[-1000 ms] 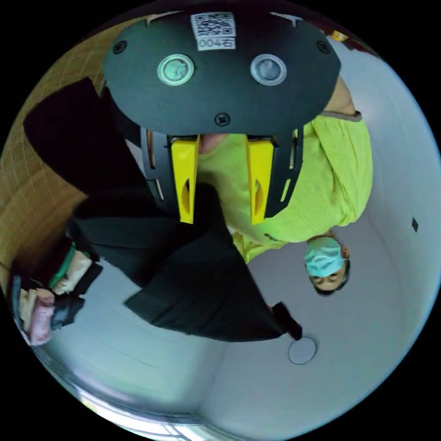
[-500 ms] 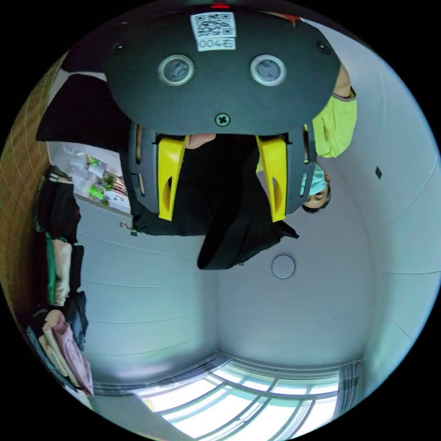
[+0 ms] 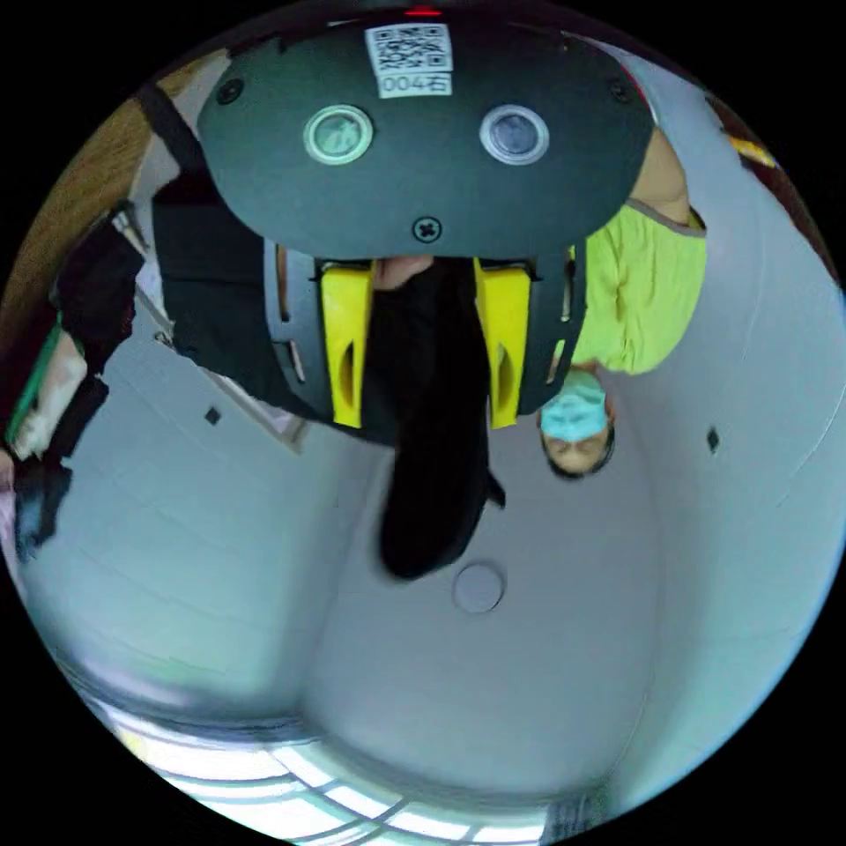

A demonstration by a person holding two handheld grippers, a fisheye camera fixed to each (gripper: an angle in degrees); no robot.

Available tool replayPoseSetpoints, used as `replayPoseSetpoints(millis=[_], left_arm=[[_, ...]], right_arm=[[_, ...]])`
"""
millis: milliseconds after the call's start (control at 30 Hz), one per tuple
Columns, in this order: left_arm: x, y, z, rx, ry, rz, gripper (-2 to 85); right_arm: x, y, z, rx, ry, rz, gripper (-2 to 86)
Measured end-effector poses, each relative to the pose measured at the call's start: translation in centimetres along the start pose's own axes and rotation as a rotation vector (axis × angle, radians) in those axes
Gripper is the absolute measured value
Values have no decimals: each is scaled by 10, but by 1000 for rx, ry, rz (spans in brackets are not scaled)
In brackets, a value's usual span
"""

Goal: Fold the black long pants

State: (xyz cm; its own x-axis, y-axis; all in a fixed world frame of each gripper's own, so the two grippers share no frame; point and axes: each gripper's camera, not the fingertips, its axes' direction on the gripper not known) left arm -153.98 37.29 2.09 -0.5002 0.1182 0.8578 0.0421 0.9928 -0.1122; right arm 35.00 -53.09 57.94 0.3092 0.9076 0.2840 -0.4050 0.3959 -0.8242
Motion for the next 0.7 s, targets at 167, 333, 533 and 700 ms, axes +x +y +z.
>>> replayPoseSetpoints(millis=[167, 333, 533, 700], left_arm=[[-35, 5, -39, 22, -15, -55, 73], [-96, 16, -67, 15, -9, -147, 72], [-169, 34, -139, 79, -20, -277, 72], [-196, 35, -193, 103, -23, -308, 72]], right_arm=[[-9, -1, -30, 219, -5, -21, 185], [-43, -34, 36, -103, 125, -88, 80], [-98, -11, 68, -144, 498, -100, 111], [-100, 30, 79, 10, 801, 57, 173]])
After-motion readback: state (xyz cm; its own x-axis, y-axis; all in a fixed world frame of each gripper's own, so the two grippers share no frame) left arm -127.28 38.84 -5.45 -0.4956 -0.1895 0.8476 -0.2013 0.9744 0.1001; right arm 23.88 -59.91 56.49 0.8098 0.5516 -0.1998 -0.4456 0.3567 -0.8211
